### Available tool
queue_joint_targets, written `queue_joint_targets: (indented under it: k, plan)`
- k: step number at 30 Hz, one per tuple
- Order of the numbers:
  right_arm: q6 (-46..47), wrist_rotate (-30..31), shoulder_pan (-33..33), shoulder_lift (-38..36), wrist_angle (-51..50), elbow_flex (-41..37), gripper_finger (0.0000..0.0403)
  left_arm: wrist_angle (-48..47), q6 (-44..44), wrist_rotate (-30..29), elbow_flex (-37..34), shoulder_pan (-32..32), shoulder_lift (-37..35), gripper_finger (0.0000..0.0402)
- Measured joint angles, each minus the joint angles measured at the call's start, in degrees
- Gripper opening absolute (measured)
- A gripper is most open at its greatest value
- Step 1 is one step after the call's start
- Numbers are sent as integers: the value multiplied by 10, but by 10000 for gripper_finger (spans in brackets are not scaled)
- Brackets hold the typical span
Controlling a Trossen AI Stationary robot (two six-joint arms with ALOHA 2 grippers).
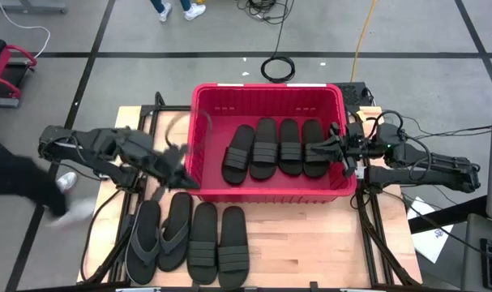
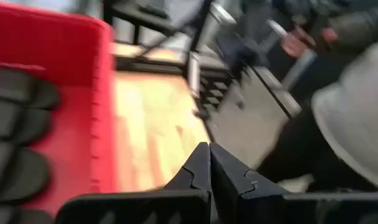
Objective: Pick and place slides into bin
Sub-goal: Put the black slide into the red container
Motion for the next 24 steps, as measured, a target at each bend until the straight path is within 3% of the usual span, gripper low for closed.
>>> queue_joint_targets:
  k: [6, 17, 24]
  plan:
    - [24, -1, 0, 0, -9, 0, 0, 6, 13, 22, 0, -70, 43, 0]
    - [56, 11, 0, 0, -52, 0, 0, 21, -69, 14, 0, -199, 103, 0]
    - [45, 4, 0, 0, -48, 0, 0, 60, -140, -102, 0, -232, 174, 8]
